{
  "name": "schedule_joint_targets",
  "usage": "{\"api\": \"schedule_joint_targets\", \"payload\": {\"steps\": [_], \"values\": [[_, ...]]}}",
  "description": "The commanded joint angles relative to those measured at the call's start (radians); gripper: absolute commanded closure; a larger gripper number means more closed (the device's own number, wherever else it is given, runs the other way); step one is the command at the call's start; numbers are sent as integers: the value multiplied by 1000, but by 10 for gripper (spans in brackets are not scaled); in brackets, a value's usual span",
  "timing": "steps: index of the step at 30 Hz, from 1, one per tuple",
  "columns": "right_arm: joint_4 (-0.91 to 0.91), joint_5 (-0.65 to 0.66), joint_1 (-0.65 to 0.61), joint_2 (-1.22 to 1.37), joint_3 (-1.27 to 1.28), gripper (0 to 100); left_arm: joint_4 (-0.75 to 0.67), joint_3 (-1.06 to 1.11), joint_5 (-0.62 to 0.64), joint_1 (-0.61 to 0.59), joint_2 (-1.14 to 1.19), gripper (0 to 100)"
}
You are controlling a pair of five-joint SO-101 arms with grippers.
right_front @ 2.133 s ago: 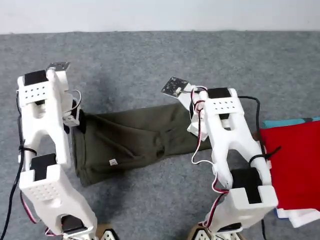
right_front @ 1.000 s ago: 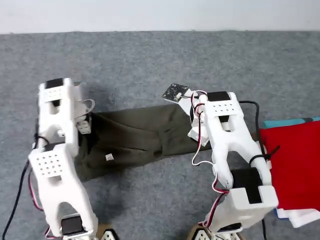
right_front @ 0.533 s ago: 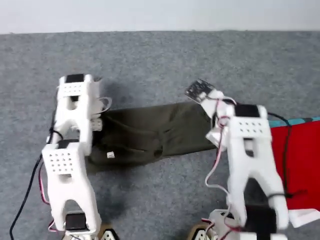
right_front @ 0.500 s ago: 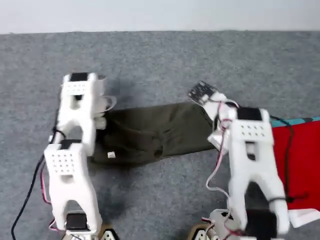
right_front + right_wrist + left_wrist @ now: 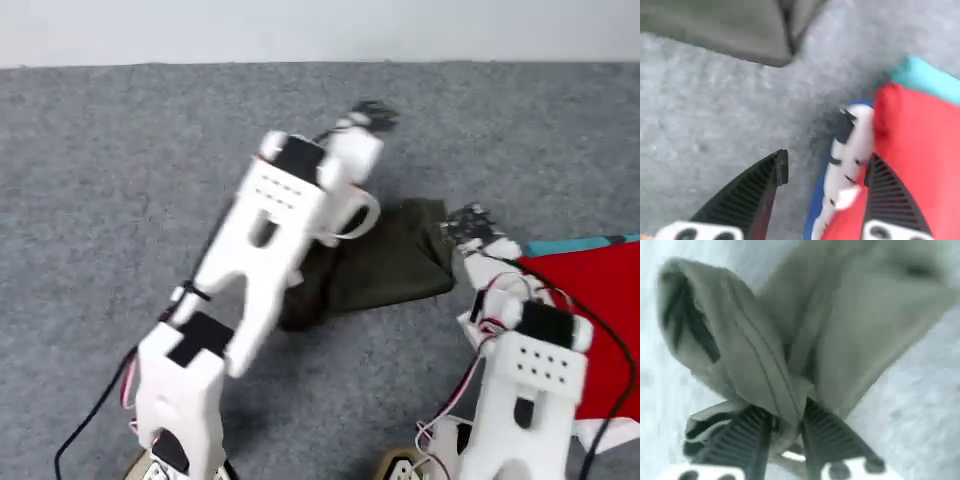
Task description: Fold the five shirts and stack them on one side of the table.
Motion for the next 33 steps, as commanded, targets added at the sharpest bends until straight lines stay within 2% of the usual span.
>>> {"api": "schedule_joint_targets", "payload": {"steps": [1,4,13,18,20,25,28,30,33], "values": [[2,-21,107,-50,-25,746,-87,-108,3,81,21,989],[2,-21,183,-64,-44,746,-121,-183,5,104,172,989],[4,-21,186,-73,-44,747,-35,-707,2,158,586,979],[22,-15,186,-99,-46,812,15,-1010,6,173,709,846],[24,-15,186,-107,-46,839,9,-1095,6,170,738,833],[22,-18,186,-107,-46,820,-95,-1107,3,195,712,833],[24,-21,186,-107,-46,812,-107,-1107,0,187,683,833],[22,-23,185,-107,-46,812,-83,-1110,-15,135,654,833],[15,-58,127,-107,-46,813,8,-1109,-91,-9,601,833]]}}
